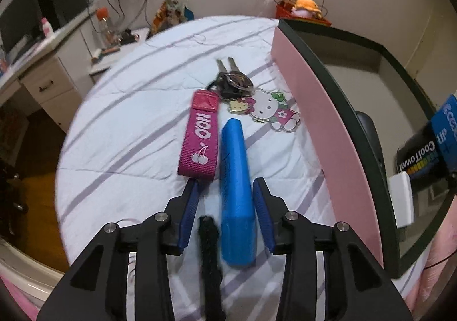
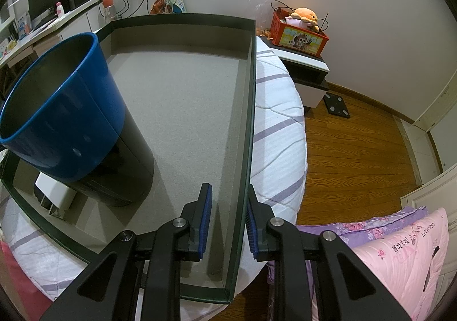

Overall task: Organize rigid objects
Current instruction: 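Lift the blue object and carry it into the tray box with the left tool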

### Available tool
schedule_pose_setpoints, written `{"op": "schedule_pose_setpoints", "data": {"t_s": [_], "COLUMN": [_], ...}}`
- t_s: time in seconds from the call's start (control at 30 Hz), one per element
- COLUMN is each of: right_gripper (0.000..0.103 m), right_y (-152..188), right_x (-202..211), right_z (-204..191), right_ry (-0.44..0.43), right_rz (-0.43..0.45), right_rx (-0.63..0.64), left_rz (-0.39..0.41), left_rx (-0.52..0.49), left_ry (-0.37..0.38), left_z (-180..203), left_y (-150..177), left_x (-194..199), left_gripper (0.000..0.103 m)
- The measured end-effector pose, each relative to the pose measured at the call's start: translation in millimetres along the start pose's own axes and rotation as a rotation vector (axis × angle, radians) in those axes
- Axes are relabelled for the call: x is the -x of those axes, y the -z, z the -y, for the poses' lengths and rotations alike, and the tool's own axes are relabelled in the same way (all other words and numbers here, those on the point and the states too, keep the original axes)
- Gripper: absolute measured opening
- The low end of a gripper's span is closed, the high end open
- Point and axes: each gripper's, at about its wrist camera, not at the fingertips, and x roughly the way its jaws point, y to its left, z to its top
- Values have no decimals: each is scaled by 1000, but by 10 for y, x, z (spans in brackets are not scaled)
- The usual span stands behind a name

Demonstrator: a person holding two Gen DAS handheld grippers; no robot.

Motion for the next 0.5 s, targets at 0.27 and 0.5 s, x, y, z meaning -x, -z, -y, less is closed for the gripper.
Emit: {"op": "schedule_pose_setpoints", "data": {"t_s": [0.27, 0.5], "right_gripper": [24, 24], "right_y": [-1, 6], "right_x": [-1, -9], "right_z": [1, -7], "right_ry": [0, -1], "right_rz": [0, 0], "right_rx": [0, 0], "left_rz": [17, 115], "left_rx": [11, 38], "left_ry": [39, 47], "left_z": [-3, 30], "left_y": [-38, 50], "left_x": [4, 309], "left_gripper": [22, 21]}}
